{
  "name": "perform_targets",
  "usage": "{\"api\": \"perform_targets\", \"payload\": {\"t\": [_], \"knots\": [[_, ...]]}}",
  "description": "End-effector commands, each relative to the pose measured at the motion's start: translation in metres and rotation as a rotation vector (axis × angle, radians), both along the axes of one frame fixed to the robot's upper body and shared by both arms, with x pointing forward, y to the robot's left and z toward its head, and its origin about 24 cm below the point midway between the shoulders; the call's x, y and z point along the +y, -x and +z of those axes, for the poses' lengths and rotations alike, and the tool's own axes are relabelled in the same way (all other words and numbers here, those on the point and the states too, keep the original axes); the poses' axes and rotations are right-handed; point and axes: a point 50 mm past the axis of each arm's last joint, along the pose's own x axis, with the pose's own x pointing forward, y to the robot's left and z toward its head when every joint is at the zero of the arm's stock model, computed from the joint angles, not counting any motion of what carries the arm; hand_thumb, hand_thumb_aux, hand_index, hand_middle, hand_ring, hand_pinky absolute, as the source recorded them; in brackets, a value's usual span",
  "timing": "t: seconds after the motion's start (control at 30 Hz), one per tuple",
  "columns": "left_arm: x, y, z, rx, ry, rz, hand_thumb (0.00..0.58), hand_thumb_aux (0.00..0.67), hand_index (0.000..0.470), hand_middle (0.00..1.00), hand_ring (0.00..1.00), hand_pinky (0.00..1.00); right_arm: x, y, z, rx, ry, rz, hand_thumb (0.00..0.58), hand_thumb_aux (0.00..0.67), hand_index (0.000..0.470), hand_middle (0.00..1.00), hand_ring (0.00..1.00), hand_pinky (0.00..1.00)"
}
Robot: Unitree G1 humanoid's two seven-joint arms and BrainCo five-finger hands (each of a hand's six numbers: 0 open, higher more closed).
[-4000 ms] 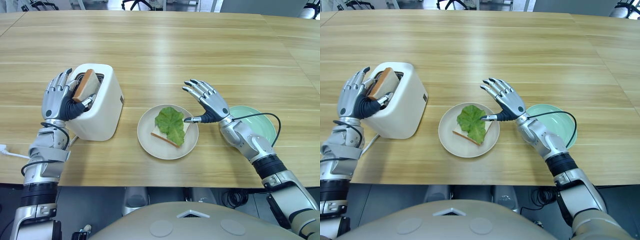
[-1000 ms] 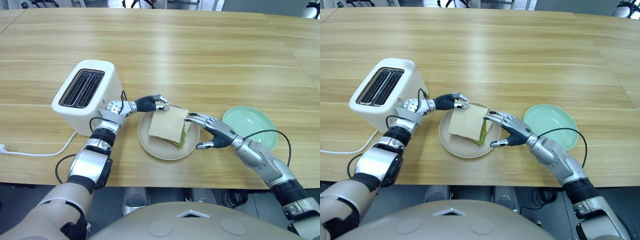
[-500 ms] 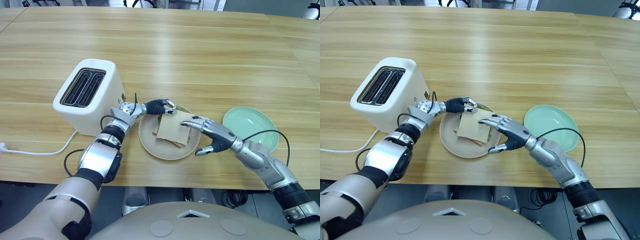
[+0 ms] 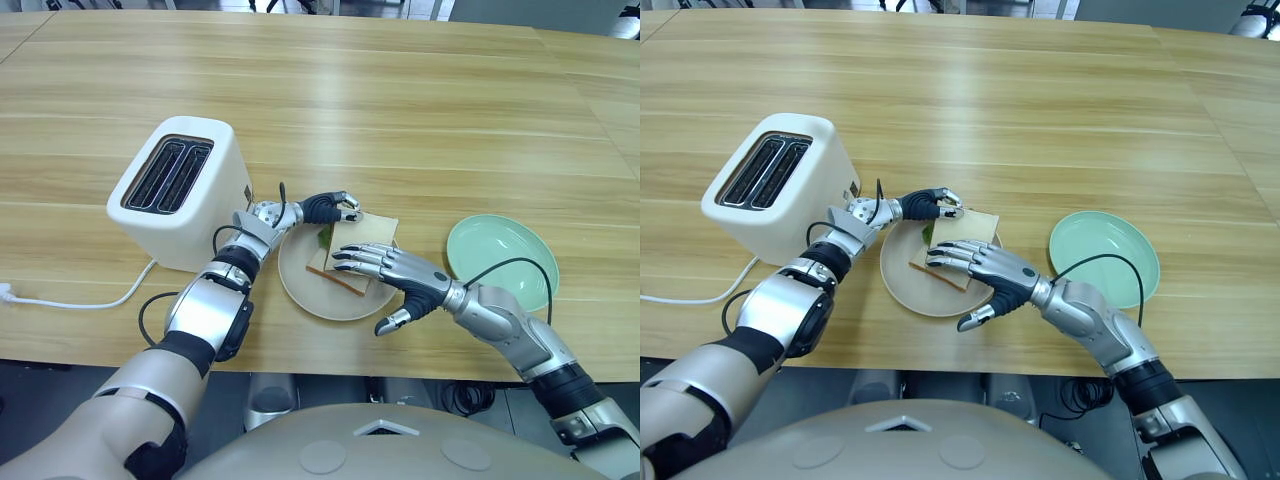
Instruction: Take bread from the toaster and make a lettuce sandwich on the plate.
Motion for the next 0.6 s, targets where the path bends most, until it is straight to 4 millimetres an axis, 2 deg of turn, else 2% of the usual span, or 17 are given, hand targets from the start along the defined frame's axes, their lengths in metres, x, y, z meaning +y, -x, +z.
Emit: {"api": "perform_targets", "payload": {"t": [0.03, 0.37, 0.6], "knots": [[0.007, -0.002, 0.0, 0.002, -0.04, 0.0, 0.58, 0.67, 0.46, 1.0, 1.0, 1.0, -0.013, -0.004, 0.001, -0.008, 0.019, -0.058, 0.0, 0.0, 0.0, 0.0, 0.0, 0.0], [0.016, -0.001, 0.002, 0.006, -0.064, -0.038, 0.58, 0.67, 0.46, 1.0, 1.0, 1.0, -0.022, -0.006, -0.006, 0.004, 0.055, -0.113, 0.0, 0.0, 0.0, 0.0, 0.0, 0.0], [0.018, 0.001, -0.005, 0.019, -0.109, -0.029, 0.58, 0.67, 0.46, 1.0, 1.0, 1.0, -0.016, -0.008, -0.028, 0.083, 0.129, -0.101, 0.0, 0.0, 0.0, 0.0, 0.0, 0.0]]}}
